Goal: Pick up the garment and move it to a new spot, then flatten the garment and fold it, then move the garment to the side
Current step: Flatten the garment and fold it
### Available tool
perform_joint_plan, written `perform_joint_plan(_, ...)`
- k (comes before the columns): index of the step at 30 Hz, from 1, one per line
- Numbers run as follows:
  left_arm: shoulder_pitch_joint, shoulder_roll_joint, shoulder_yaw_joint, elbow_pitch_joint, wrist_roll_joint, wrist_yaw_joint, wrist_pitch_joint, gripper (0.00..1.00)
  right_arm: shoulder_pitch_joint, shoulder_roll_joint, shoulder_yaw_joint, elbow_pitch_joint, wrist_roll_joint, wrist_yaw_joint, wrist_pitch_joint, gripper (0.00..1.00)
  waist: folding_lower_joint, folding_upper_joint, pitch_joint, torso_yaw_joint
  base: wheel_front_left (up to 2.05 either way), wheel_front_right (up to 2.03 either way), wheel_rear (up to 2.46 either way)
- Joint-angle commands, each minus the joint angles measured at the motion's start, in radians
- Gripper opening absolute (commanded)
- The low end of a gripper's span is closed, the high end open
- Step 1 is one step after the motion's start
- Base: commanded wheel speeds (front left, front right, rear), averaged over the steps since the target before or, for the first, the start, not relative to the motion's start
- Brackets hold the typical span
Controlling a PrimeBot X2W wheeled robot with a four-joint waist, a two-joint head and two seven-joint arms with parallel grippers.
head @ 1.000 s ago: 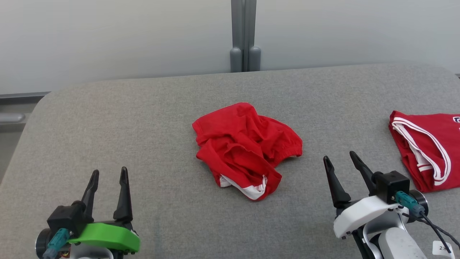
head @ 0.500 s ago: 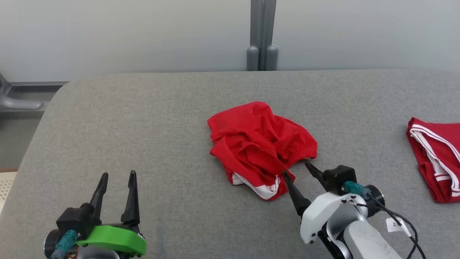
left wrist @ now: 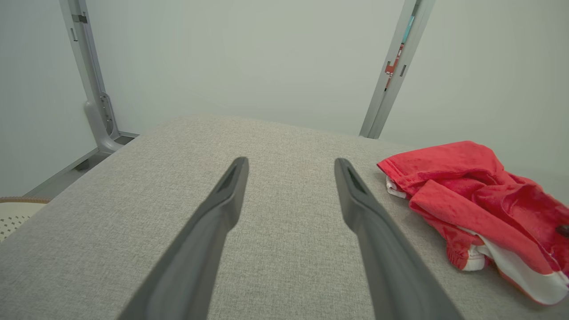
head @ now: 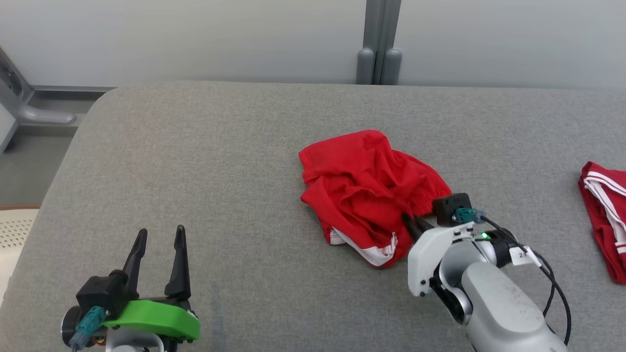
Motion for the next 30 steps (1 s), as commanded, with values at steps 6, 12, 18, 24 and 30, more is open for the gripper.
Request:
perform_joint_plan(6,-0.019,-0.008,0.017,0.012,0.021,-0.011,-0.002,1.00,-0.127,0.008,0.072,-0.051,0.071,-0.002,-0.078,0.00,0.0000,0.0000,-0.001,-0.008,0.00,0.00,0.00)
perform_joint_plan(12,-0.017,-0.015,0.030,0.013,0.025,-0.015,-0.002,1.00,-0.242,0.007,0.092,-0.153,0.153,-0.002,-0.174,0.00,0.0000,0.0000,-0.010,-0.032,0.00,0.00,0.00)
perform_joint_plan(18,0.002,-0.022,0.037,0.014,0.033,-0.020,-0.002,1.00,-0.167,-0.015,-0.145,-0.162,0.086,-0.002,-0.167,0.00,0.0000,0.0000,-0.022,-0.048,0.00,0.00,0.00)
perform_joint_plan(24,0.012,-0.026,0.040,0.015,0.037,-0.024,-0.002,1.00,-0.013,-0.014,-0.443,-0.188,-0.030,-0.002,-0.137,0.00,0.0000,0.0000,-0.017,-0.068,0.00,0.00,0.00)
perform_joint_plan(30,0.003,-0.028,0.039,0.018,0.041,-0.030,-0.002,1.00,0.100,0.006,-0.633,-0.213,-0.148,-0.002,-0.109,0.75,0.0000,0.0000,-0.009,-0.082,0.00,0.00,0.00)
